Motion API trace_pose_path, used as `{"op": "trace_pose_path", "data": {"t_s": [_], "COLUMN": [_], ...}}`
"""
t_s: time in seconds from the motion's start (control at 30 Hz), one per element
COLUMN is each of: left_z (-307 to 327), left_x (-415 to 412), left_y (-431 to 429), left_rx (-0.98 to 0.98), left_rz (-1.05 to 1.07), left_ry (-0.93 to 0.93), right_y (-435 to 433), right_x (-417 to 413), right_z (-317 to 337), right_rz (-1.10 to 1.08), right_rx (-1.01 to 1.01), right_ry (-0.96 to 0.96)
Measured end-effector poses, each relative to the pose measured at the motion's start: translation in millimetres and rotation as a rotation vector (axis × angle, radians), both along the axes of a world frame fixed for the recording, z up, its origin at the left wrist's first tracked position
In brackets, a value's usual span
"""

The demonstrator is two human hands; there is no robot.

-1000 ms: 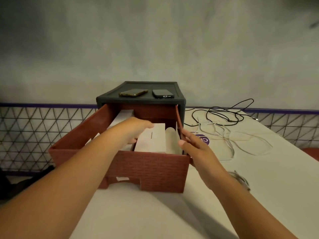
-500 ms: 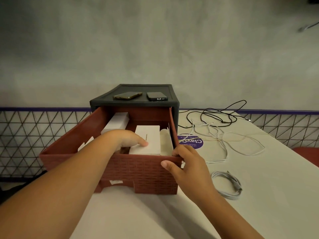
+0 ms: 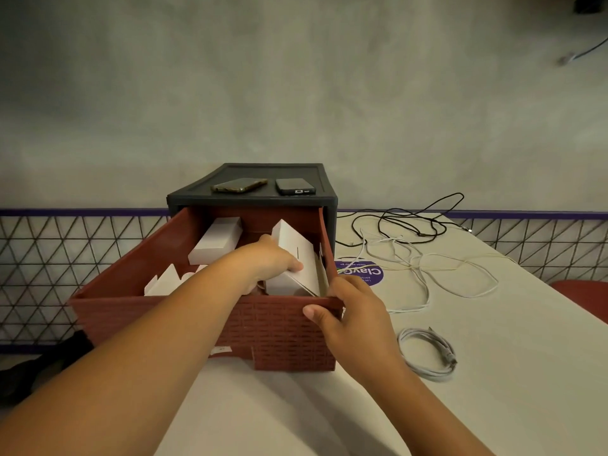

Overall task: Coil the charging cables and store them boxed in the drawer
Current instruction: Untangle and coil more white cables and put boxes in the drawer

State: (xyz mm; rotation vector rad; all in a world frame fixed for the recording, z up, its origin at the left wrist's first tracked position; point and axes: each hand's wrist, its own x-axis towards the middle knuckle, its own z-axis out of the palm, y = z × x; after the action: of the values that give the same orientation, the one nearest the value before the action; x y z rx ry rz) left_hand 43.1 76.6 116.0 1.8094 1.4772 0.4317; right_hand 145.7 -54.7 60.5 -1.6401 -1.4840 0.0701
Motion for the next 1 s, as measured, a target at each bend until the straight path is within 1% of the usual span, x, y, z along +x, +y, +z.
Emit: {"op": "trace_pose_path", "data": {"t_s": [0.13, 0.2, 0.3, 0.47, 0.53, 0.67, 0.87, 1.0], "left_z": [-1, 2, 12, 29, 34, 34, 16, 4], "left_x": [6, 3, -12, -40, -48, -59, -66, -64], "left_y": [5, 10, 18, 26, 27, 24, 19, 17], "left_rx": [0.015, -0.009, -0.045, -0.036, -0.005, 0.048, 0.017, -0.028], "left_rz": [0.048, 0.104, 0.198, 0.266, 0.290, 0.295, 0.262, 0.250], "left_ry": [-0.020, -0.094, -0.307, -0.753, -0.876, -1.059, -1.203, -1.230], "right_y": [5, 7, 13, 26, 34, 54, 88, 103], "right_x": [1, 2, 4, 5, 8, 13, 23, 30], "right_z": [-1, 0, 1, 5, 7, 14, 26, 27], "right_rz": [-0.010, -0.017, -0.025, -0.040, -0.050, -0.074, -0.101, -0.110], "right_rx": [0.017, 0.018, 0.021, -0.008, -0.026, -0.064, -0.108, -0.119], "right_ry": [-0.005, -0.007, -0.002, 0.003, 0.008, 0.032, 0.021, 0.006]}}
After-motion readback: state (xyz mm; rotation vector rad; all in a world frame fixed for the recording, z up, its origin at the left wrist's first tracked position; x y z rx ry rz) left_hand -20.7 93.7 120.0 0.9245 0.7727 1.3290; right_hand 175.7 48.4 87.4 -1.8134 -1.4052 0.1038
